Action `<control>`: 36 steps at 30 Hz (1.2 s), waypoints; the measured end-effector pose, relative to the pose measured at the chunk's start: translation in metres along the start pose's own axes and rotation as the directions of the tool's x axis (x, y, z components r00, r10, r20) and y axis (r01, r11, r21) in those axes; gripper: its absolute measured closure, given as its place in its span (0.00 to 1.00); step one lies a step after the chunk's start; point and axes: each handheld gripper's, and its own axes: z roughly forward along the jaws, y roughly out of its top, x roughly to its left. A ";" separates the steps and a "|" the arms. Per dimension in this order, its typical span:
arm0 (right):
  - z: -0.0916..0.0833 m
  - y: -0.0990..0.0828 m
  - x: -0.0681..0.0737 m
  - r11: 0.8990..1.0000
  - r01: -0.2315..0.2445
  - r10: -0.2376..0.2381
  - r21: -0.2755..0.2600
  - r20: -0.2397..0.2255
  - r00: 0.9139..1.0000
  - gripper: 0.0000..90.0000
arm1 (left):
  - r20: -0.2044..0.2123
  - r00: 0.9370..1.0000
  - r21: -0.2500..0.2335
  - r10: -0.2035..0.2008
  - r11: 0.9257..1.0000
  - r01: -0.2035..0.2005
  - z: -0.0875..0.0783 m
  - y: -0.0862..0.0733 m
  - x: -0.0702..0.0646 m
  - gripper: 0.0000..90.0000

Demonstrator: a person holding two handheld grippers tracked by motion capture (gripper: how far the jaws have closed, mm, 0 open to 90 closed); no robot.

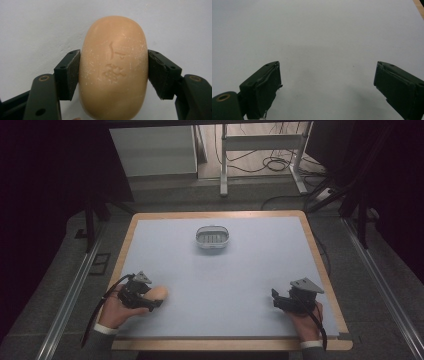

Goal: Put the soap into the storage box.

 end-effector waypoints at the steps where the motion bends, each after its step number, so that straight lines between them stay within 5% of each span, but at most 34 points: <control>1: 0.000 0.000 0.000 1.000 0.000 0.000 0.000 -0.001 1.000 0.08 | 0.001 1.000 0.000 0.004 1.000 -0.004 0.000 0.000 0.000 0.35; 36: 0.000 0.000 0.000 1.000 0.003 -0.003 0.003 0.003 1.000 0.08 | 0.009 1.000 -0.032 0.014 0.999 -0.014 -0.002 0.030 0.005 0.36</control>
